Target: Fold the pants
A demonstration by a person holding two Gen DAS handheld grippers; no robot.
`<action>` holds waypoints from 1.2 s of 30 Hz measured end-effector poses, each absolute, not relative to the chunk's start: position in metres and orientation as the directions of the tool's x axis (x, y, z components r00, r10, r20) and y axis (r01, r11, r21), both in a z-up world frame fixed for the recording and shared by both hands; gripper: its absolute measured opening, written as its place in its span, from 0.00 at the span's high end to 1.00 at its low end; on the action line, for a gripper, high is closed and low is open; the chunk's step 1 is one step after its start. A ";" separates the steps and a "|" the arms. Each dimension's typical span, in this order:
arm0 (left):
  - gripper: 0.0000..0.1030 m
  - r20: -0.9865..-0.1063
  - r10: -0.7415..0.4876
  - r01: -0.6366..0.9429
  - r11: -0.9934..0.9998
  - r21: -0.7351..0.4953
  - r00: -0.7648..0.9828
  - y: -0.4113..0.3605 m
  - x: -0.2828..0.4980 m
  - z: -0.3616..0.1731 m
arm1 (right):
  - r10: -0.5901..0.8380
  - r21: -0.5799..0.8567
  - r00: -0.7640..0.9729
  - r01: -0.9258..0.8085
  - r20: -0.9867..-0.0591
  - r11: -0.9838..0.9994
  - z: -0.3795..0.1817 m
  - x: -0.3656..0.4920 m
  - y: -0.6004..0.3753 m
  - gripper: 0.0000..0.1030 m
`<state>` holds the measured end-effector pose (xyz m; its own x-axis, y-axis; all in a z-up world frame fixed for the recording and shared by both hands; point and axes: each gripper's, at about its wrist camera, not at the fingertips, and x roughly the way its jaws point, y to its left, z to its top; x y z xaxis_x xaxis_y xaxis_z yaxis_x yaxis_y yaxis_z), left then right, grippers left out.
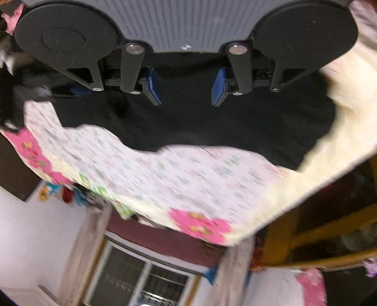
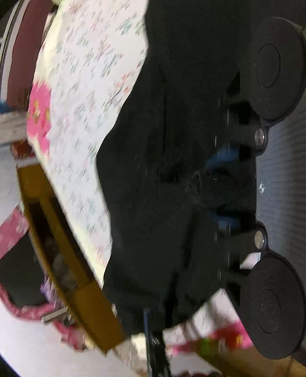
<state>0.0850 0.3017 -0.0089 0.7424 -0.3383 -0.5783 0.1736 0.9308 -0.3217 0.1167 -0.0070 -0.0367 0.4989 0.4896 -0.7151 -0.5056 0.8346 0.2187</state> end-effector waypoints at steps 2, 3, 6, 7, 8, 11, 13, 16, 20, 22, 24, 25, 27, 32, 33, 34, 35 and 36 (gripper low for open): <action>0.41 -0.571 -0.275 0.102 0.943 -0.316 0.773 0.323 0.086 -0.005 | 0.493 0.185 0.510 -0.538 -0.705 0.822 -0.029 0.108 -0.002 0.41; 0.41 -0.569 -0.239 0.063 0.948 -0.312 0.787 0.332 0.086 -0.005 | 0.503 0.184 0.519 -0.547 -0.691 0.817 -0.024 0.105 0.001 0.41; 0.41 -0.556 -0.178 -0.021 0.943 -0.333 0.812 0.354 0.083 -0.008 | 0.538 0.190 0.510 -0.583 -0.672 0.790 -0.020 0.101 0.013 0.40; 0.41 -0.552 -0.151 -0.049 0.943 -0.329 0.820 0.358 0.081 -0.010 | 0.545 0.194 0.499 -0.593 -0.673 0.782 -0.020 0.102 0.018 0.40; 0.41 -0.545 -0.137 -0.059 0.943 -0.327 0.827 0.360 0.080 -0.009 | 0.554 0.203 0.489 -0.599 -0.674 0.775 -0.021 0.103 0.021 0.40; 0.36 -0.501 -0.100 -0.083 0.940 -0.331 0.860 0.363 0.067 -0.007 | 0.557 0.211 0.473 -0.602 -0.683 0.770 -0.025 0.109 0.025 0.40; 0.30 -0.522 -0.096 -0.113 0.928 -0.354 0.847 0.366 0.070 -0.014 | 0.555 0.210 0.471 -0.602 -0.686 0.770 -0.025 0.110 0.026 0.39; 0.30 -0.551 -0.020 -0.180 0.935 -0.307 0.835 0.366 0.074 -0.027 | 0.559 0.226 0.469 -0.592 -0.683 0.773 -0.025 0.106 0.024 0.39; 0.20 -0.555 -0.047 -0.216 0.892 -0.397 0.830 0.373 0.075 -0.040 | 0.564 0.223 0.470 -0.599 -0.679 0.769 -0.024 0.101 0.021 0.36; 0.20 -0.562 -0.005 -0.246 0.896 -0.370 0.827 0.373 0.070 -0.043 | 0.559 0.226 0.469 -0.593 -0.684 0.773 -0.025 0.101 0.019 0.36; 0.21 -0.547 0.028 -0.284 0.876 -0.391 0.837 0.377 0.060 -0.045 | 0.565 0.237 0.468 -0.589 -0.680 0.773 -0.023 0.101 0.018 0.36; 0.21 -0.525 0.027 -0.289 0.858 -0.424 0.851 0.380 0.054 -0.044 | 0.568 0.238 0.470 -0.590 -0.676 0.771 -0.023 0.101 0.017 0.36; 0.20 -0.514 0.009 -0.288 0.837 -0.465 0.857 0.385 0.052 -0.044 | 0.571 0.239 0.472 -0.591 -0.672 0.770 -0.024 0.101 0.016 0.36; 0.18 -0.558 -0.024 -0.270 0.858 -0.438 0.830 0.373 0.063 -0.053 | 0.573 0.253 0.465 -0.584 -0.675 0.772 -0.028 0.102 0.016 0.35; 0.18 -0.549 -0.031 -0.261 0.856 -0.446 0.835 0.370 0.063 -0.052 | 0.573 0.253 0.466 -0.584 -0.674 0.771 -0.027 0.101 0.016 0.35; 0.18 -0.539 -0.032 -0.252 0.859 -0.446 0.842 0.365 0.063 -0.051 | 0.573 0.253 0.467 -0.583 -0.673 0.772 -0.027 0.101 0.016 0.35; 0.18 -0.533 -0.037 -0.235 0.870 -0.433 0.845 0.359 0.063 -0.050 | 0.574 0.255 0.464 -0.582 -0.675 0.772 -0.027 0.101 0.017 0.35; 0.18 -0.542 -0.038 -0.223 0.885 -0.409 0.840 0.355 0.065 -0.049 | 0.574 0.257 0.462 -0.582 -0.676 0.771 -0.027 0.101 0.017 0.35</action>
<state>0.0653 0.3548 -0.0486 0.8398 -0.0383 -0.5416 -0.2234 0.8848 -0.4089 0.1010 0.0169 -0.0274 0.4618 0.5740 -0.6762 -0.5820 0.7714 0.2574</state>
